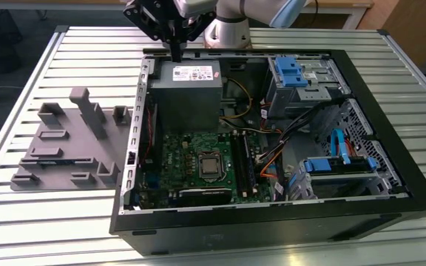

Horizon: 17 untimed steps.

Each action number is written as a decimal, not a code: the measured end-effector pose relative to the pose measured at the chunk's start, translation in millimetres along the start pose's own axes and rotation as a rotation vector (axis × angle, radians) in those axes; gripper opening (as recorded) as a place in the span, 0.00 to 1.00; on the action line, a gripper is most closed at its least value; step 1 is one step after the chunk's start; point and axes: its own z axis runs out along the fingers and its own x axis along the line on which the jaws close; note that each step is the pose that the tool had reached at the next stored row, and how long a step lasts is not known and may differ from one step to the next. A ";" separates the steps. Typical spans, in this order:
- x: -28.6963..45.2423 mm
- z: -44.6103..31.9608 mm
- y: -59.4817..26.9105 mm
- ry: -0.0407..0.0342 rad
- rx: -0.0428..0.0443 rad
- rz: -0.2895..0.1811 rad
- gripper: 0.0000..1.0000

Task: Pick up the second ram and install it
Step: 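Reach for the second ram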

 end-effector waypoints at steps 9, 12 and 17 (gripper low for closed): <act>1.8 0.0 -0.1 0.0000 0.0000 0.000 0.11; 3.1 0.1 -0.2 0.0000 0.0000 0.000 0.11; 4.0 0.1 -0.3 0.0000 0.0000 0.000 0.11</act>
